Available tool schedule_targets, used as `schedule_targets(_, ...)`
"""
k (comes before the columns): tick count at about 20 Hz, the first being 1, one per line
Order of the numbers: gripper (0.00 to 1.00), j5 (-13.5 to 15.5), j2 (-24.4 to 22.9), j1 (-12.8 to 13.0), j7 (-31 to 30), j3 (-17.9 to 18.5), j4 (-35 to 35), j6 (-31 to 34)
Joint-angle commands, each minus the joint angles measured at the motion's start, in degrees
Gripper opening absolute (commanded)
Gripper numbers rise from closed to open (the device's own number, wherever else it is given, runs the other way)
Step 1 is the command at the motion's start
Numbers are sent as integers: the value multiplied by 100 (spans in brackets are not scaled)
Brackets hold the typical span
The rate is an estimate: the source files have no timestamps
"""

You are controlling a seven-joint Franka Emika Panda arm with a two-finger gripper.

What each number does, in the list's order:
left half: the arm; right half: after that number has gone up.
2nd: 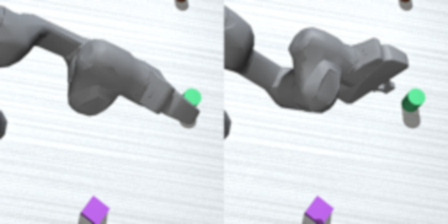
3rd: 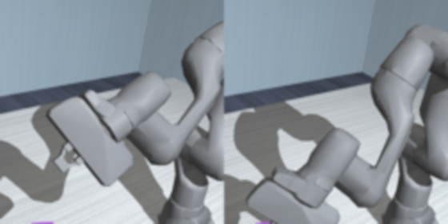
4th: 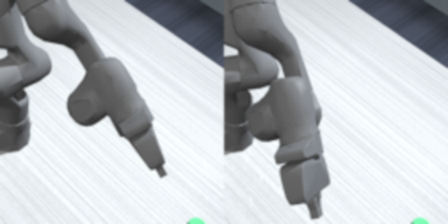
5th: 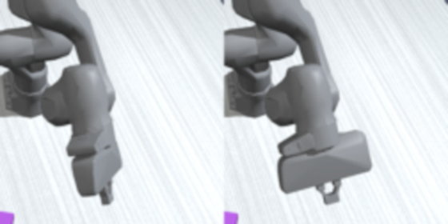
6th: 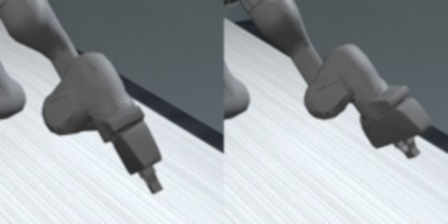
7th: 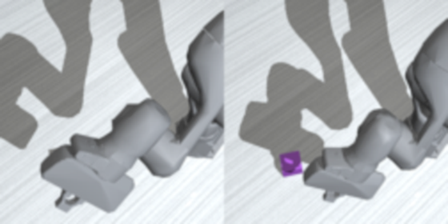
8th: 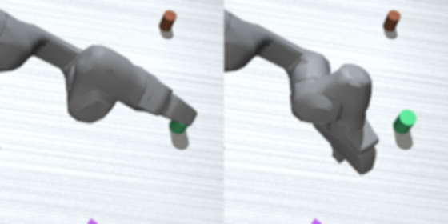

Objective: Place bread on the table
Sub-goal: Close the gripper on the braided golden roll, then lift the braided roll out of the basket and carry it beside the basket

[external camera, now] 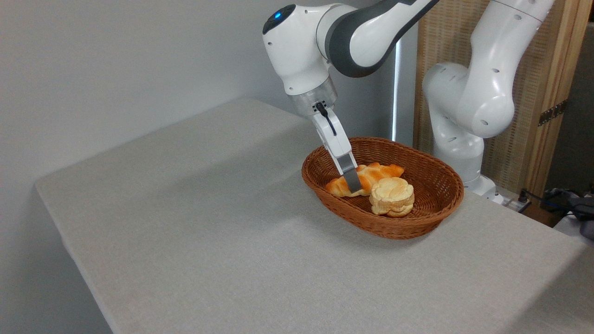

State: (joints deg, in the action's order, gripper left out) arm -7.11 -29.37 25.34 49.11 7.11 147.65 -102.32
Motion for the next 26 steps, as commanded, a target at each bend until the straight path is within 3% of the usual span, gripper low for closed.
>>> schedule_targets(1,39,-98,-34,68,38,115,97,-104)
schedule_targets(8,35,-116,-42,156,73,106,-51,290)
schedule_targets(10,33,-151,-42,374,230,124,-192,676)
schedule_targets(12,33,-335,-42,437,380,229,-376,1125)
schedule_targets(16,33,-344,-42,507,503,299,-719,1451)
schedule_targets(19,33,-318,-34,595,504,536,-1070,1460)
schedule_targets(22,33,-152,27,840,477,1071,-1702,1426)
schedule_targets(24,33,50,246,972,468,1432,-2247,1320)
schedule_targets(26,33,235,589,982,442,1547,-2731,1092)
